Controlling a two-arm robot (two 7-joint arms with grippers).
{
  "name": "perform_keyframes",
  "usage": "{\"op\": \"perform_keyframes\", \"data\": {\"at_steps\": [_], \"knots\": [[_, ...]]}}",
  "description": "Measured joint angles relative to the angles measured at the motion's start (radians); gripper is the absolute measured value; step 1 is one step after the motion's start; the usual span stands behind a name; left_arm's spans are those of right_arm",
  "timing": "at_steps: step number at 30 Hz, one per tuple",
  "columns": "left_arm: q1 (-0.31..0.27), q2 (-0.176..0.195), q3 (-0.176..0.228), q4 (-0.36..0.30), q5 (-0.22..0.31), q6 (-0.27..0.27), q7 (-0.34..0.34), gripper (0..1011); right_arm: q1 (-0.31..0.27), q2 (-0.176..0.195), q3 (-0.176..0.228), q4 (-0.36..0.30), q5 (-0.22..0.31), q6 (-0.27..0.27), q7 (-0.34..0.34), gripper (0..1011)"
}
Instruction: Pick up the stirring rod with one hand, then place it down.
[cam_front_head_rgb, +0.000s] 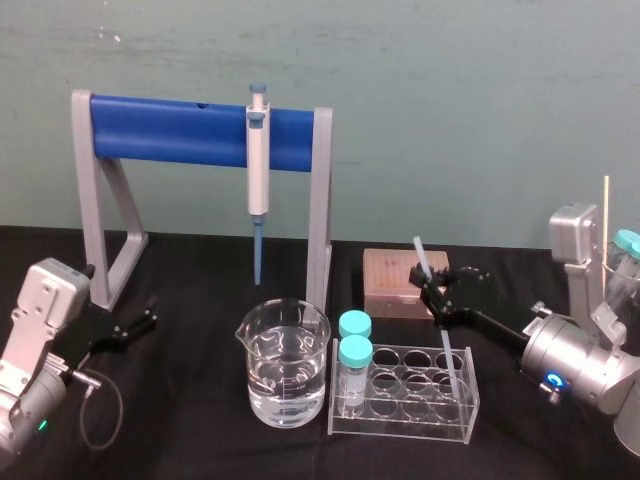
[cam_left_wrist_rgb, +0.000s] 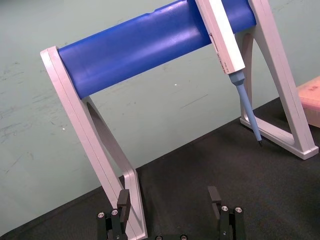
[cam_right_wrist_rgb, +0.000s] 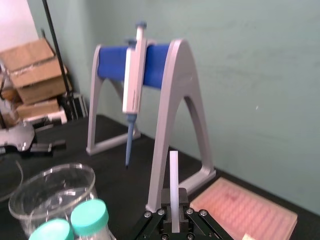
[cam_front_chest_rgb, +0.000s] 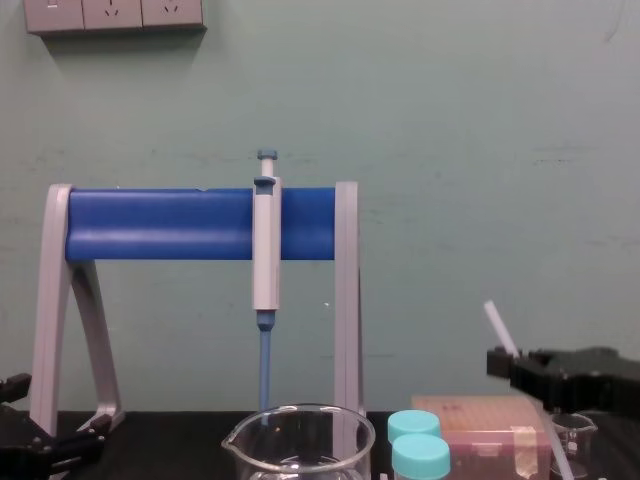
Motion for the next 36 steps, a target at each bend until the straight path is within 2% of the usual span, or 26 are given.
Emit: {"op": "perform_keyframes", "data": {"at_steps": [10, 21, 25, 27, 28, 32, 36], "knots": [[0.0, 0.0, 0.0, 0.0, 0.0, 0.0, 0.0, 1000, -0.021, -0.009, 0.041, -0.055, 0.009, -0.059, -0.012, 72], [0.0, 0.0, 0.0, 0.0, 0.0, 0.0, 0.0, 1000, -0.044, -0.011, 0.067, -0.136, -0.021, -0.143, -0.014, 72], [0.0, 0.0, 0.0, 0.0, 0.0, 0.0, 0.0, 1000, -0.055, -0.014, 0.08, -0.158, -0.053, -0.185, -0.034, 72], [0.0, 0.0, 0.0, 0.0, 0.0, 0.0, 0.0, 1000, -0.068, -0.022, 0.094, -0.165, -0.085, -0.227, -0.058, 72], [0.0, 0.0, 0.0, 0.0, 0.0, 0.0, 0.0, 1000, -0.068, -0.022, 0.094, -0.165, -0.085, -0.227, -0.058, 72], [0.0, 0.0, 0.0, 0.0, 0.0, 0.0, 0.0, 1000, -0.088, -0.035, 0.117, -0.157, -0.134, -0.297, -0.092, 72], [0.0, 0.0, 0.0, 0.0, 0.0, 0.0, 0.0, 1001, -0.103, -0.045, 0.138, -0.139, -0.152, -0.352, -0.101, 72]]}}
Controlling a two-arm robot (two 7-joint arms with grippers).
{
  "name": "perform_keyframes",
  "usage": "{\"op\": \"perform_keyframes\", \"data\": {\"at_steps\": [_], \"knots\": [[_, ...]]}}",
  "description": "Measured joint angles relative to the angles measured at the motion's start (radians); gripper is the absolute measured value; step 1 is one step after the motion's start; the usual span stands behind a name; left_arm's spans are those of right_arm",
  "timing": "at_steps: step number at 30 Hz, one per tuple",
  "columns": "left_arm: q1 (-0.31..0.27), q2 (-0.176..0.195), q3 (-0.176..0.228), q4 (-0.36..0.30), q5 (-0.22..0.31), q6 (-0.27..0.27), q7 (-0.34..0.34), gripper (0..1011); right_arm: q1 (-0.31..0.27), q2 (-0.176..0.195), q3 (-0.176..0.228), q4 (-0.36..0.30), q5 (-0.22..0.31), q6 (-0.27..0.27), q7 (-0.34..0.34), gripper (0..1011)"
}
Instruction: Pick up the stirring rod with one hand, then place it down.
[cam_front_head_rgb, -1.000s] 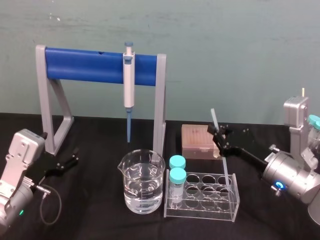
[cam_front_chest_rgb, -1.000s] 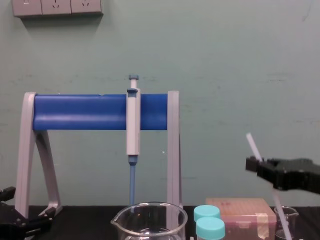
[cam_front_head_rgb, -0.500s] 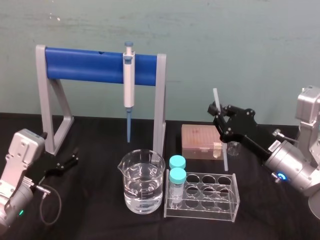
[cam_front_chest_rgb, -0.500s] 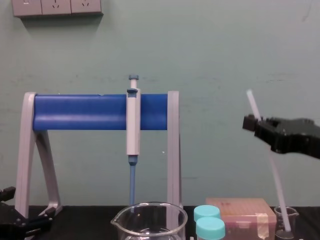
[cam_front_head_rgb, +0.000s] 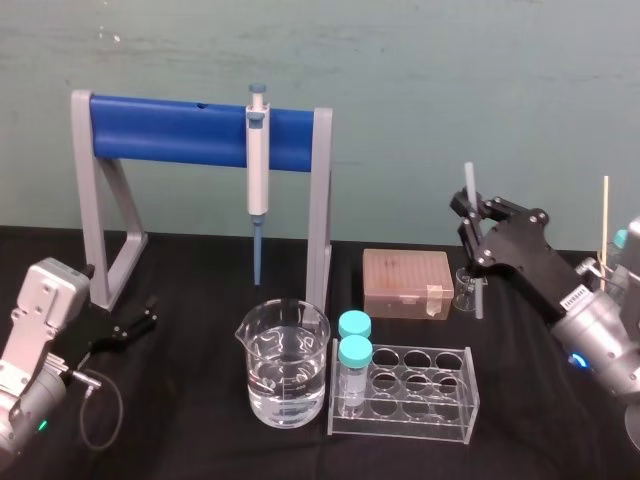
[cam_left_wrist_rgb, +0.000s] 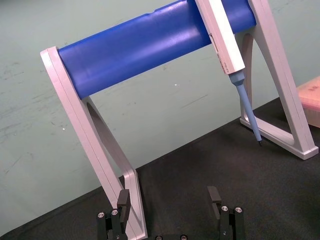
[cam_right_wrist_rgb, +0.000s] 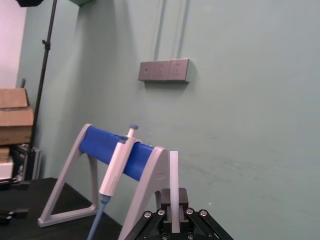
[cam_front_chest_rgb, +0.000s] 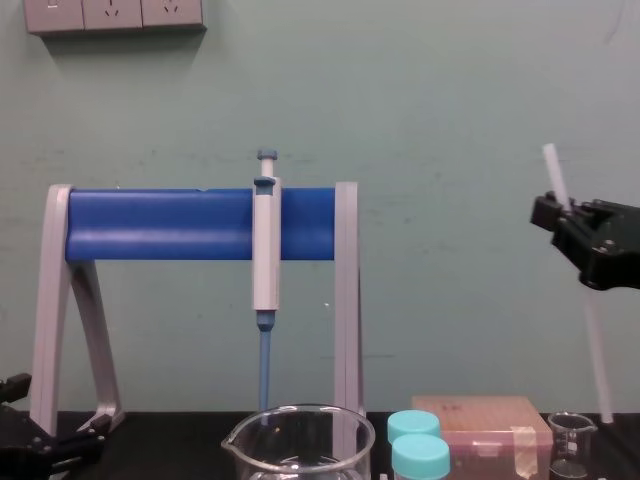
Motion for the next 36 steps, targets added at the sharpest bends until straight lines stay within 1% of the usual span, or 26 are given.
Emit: {"op": "perform_keyframes", "data": {"at_steps": [1, 2, 4, 8, 14, 20, 36], "knots": [[0.0, 0.0, 0.0, 0.0, 0.0, 0.0, 0.0, 1000, -0.007, -0.003, 0.008, 0.006, -0.002, -0.019, 0.0, 72], [0.0, 0.0, 0.0, 0.0, 0.0, 0.0, 0.0, 1000, -0.007, -0.003, 0.008, 0.006, -0.002, -0.019, 0.0, 72], [0.0, 0.0, 0.0, 0.0, 0.0, 0.0, 0.0, 1000, -0.023, -0.006, 0.021, 0.015, -0.001, -0.045, 0.006, 72], [0.0, 0.0, 0.0, 0.0, 0.0, 0.0, 0.0, 1000, -0.041, -0.009, 0.036, 0.025, 0.011, -0.061, 0.025, 72], [0.0, 0.0, 0.0, 0.0, 0.0, 0.0, 0.0, 1000, -0.062, -0.016, 0.056, 0.029, 0.035, -0.058, 0.04, 72], [0.0, 0.0, 0.0, 0.0, 0.0, 0.0, 0.0, 1000, -0.078, -0.026, 0.074, 0.021, 0.032, -0.037, 0.037, 72], [0.0, 0.0, 0.0, 0.0, 0.0, 0.0, 0.0, 1000, -0.077, -0.025, 0.072, 0.02, 0.031, -0.037, 0.036, 72]]}}
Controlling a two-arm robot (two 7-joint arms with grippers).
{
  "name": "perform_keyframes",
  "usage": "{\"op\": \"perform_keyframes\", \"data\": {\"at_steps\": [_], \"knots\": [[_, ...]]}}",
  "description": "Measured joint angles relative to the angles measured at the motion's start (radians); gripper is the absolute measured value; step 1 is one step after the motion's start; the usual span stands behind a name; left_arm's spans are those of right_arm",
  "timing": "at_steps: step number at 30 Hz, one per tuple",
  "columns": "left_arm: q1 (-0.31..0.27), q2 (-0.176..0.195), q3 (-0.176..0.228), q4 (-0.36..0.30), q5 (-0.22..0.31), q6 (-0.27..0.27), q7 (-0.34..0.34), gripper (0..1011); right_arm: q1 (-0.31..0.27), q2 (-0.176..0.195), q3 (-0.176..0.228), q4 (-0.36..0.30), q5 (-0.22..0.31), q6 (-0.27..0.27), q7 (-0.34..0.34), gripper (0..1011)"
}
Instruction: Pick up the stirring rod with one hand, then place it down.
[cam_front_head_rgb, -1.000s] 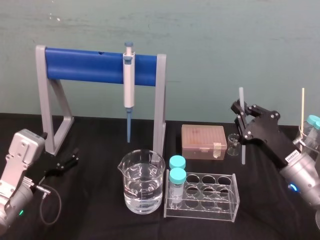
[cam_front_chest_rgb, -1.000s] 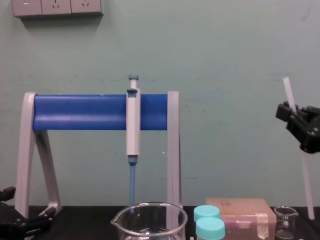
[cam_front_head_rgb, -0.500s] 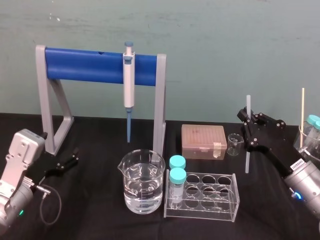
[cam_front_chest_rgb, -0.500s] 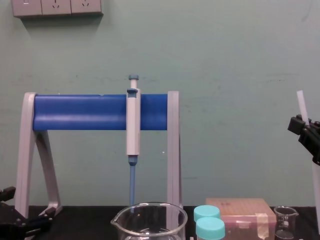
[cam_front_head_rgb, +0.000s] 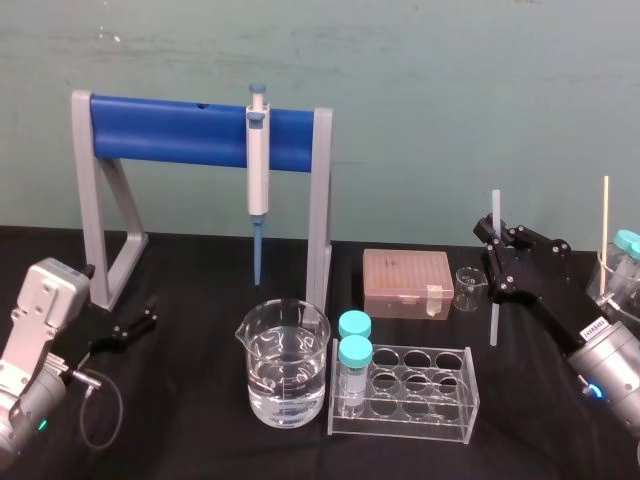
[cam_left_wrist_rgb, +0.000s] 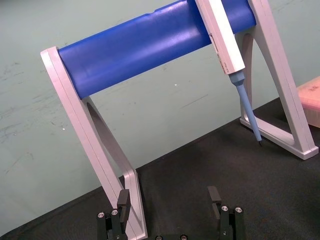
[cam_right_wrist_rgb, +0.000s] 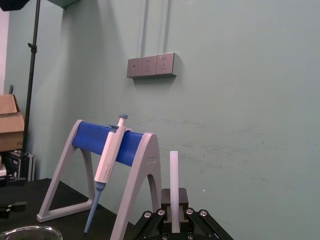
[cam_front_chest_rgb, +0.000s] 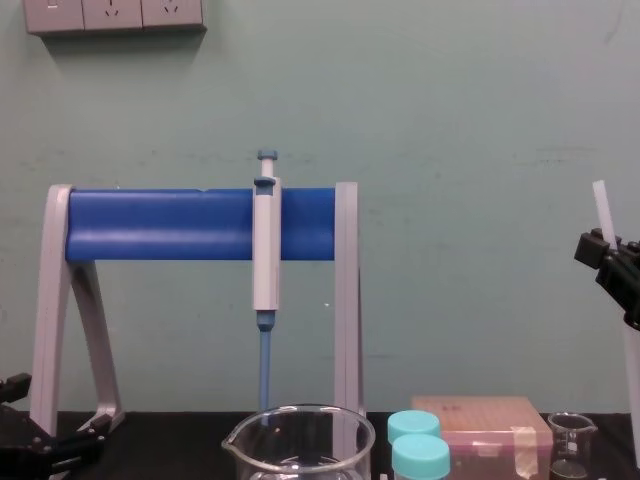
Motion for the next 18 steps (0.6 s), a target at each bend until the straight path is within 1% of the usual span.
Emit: {"op": "perform_keyframes", "data": {"at_steps": [18], "knots": [[0.0, 0.0, 0.0, 0.0, 0.0, 0.0, 0.0, 1000, 0.001, 0.001, -0.002, 0.001, 0.001, -0.002, 0.0, 72]]}}
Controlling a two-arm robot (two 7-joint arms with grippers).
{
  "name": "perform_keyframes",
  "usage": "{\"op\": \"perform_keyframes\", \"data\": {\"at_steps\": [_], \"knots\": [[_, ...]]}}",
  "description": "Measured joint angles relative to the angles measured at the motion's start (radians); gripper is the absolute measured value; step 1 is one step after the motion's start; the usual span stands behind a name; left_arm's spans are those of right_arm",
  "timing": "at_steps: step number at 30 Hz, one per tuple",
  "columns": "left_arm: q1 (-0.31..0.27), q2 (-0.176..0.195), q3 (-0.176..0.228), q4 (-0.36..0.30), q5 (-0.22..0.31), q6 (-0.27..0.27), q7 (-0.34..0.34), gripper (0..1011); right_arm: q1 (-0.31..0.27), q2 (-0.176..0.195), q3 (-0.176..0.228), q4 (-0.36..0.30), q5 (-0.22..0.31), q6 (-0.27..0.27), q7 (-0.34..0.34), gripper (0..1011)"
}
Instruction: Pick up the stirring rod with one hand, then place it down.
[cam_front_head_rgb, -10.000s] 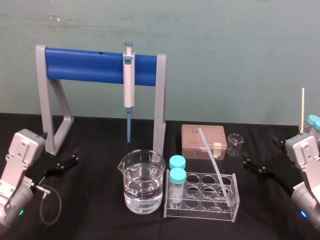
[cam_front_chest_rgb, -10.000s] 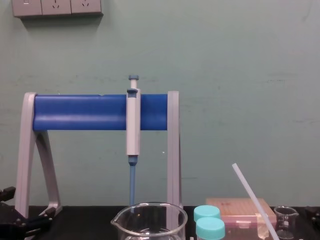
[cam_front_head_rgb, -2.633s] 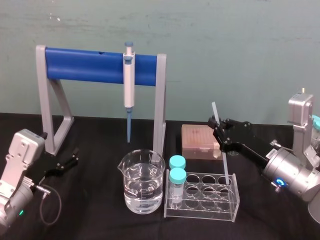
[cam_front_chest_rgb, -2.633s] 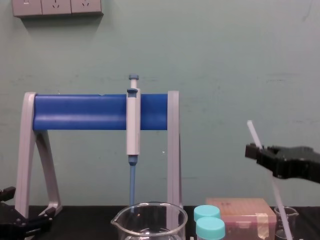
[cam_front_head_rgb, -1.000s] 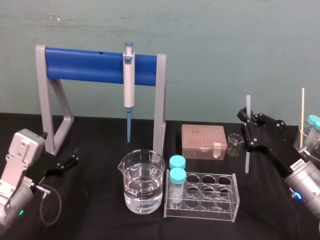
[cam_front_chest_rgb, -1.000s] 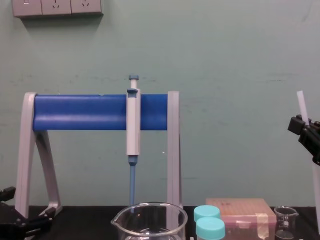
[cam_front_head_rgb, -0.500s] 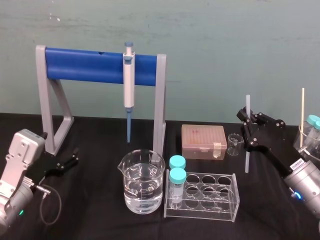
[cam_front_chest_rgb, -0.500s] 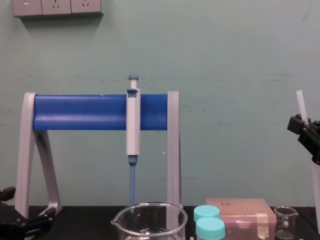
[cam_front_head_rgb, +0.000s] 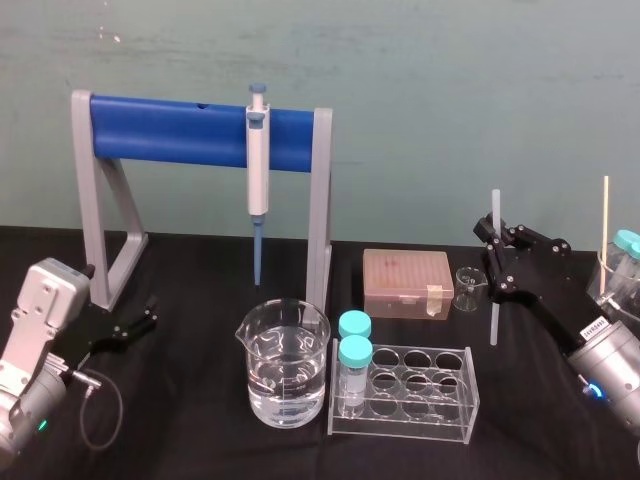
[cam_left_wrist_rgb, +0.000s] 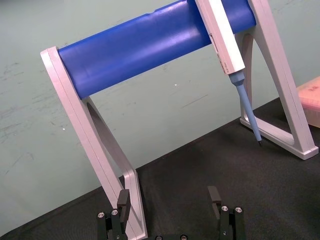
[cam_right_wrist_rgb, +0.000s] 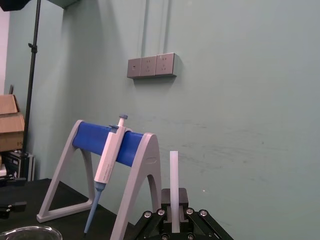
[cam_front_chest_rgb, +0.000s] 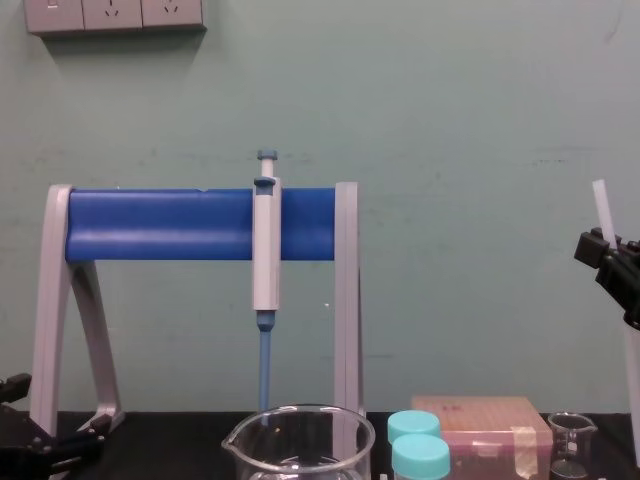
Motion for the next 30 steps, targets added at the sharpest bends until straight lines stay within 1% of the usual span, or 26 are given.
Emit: {"op": "perform_keyframes", "data": {"at_steps": [30], "knots": [[0.0, 0.0, 0.0, 0.0, 0.0, 0.0, 0.0, 1000, 0.0, 0.0, 0.0, 0.0, 0.0, 0.0, 0.0, 72]]}}
